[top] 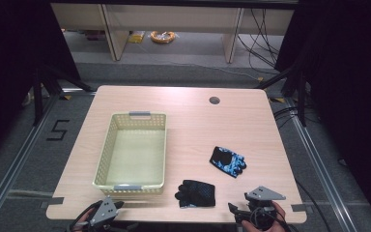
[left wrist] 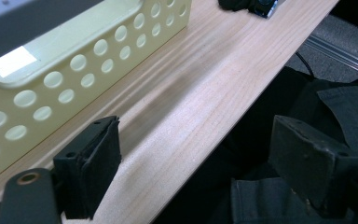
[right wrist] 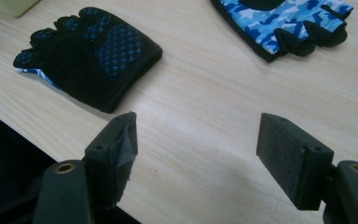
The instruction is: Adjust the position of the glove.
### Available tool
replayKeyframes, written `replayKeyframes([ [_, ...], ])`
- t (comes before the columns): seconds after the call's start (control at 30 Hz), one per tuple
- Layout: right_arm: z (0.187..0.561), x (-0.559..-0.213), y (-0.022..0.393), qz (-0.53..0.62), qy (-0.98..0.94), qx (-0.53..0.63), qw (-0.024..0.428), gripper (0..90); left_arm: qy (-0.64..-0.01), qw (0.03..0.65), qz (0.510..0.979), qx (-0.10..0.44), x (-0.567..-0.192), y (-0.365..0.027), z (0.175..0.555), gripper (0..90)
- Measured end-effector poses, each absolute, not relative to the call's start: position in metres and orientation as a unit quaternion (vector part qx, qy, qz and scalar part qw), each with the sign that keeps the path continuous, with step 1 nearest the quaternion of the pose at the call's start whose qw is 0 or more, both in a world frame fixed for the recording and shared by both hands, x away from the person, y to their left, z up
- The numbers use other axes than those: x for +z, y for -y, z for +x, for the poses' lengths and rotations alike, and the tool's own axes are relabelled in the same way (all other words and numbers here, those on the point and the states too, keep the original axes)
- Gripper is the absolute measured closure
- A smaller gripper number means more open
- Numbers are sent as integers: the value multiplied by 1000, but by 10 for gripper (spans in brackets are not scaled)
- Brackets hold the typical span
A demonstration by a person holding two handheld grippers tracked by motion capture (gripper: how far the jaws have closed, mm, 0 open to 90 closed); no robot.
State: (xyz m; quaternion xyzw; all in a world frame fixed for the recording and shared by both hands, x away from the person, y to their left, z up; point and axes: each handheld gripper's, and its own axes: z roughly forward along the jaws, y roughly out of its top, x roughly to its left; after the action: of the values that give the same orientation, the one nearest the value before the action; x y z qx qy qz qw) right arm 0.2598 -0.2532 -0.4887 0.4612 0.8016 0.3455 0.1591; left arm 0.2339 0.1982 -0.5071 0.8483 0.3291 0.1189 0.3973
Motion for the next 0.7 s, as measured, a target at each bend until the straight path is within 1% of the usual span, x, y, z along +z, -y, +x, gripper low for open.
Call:
replayKeyframes([
  [0.07,260,-489,253,461,-802,346,159,302,-327,398,849,120,-507,-198,234,161],
  [0.1,260,-488,253,464,-801,345,157,304,-321,388,855,125,-507,-200,235,161],
  [0.17,258,-486,252,476,-794,346,153,307,-327,397,849,118,-507,-198,234,161],
  [0.2,258,-486,252,476,-793,345,158,307,-324,389,854,122,-506,-200,235,161],
  [0.23,259,-487,252,473,-795,348,156,308,-329,399,848,117,-507,-198,234,160],
  [0.27,259,-487,252,473,-795,347,157,309,-321,391,854,122,-506,-200,235,160],
  [0.3,259,-486,252,473,-796,344,157,308,-331,403,846,115,-506,-198,234,160],
  [0.33,259,-486,252,473,-796,343,157,307,-322,396,851,124,-506,-199,236,159],
  [0.37,259,-487,252,467,-799,344,161,307,-316,397,853,117,-505,-199,235,159],
  [0.4,260,-488,252,464,-800,346,160,307,-331,409,843,113,-506,-195,234,159],
  [0.43,259,-487,251,472,-797,345,153,307,-325,408,846,112,-506,-195,233,159],
  [0.53,259,-486,252,470,-798,344,154,307,-320,407,847,119,-507,-193,234,158],
  [0.57,261,-488,253,454,-803,348,166,307,-312,409,850,113,-506,-192,234,158],
  [0.6,261,-488,253,454,-803,348,166,307,-312,409,850,113,-506,-192,234,158],
  [0.63,260,-488,251,467,-796,354,152,307,-323,424,839,106,-507,-187,233,158],
  [0.7,261,-488,251,459,-799,355,156,303,-313,416,847,108,-505,-187,234,158],
])
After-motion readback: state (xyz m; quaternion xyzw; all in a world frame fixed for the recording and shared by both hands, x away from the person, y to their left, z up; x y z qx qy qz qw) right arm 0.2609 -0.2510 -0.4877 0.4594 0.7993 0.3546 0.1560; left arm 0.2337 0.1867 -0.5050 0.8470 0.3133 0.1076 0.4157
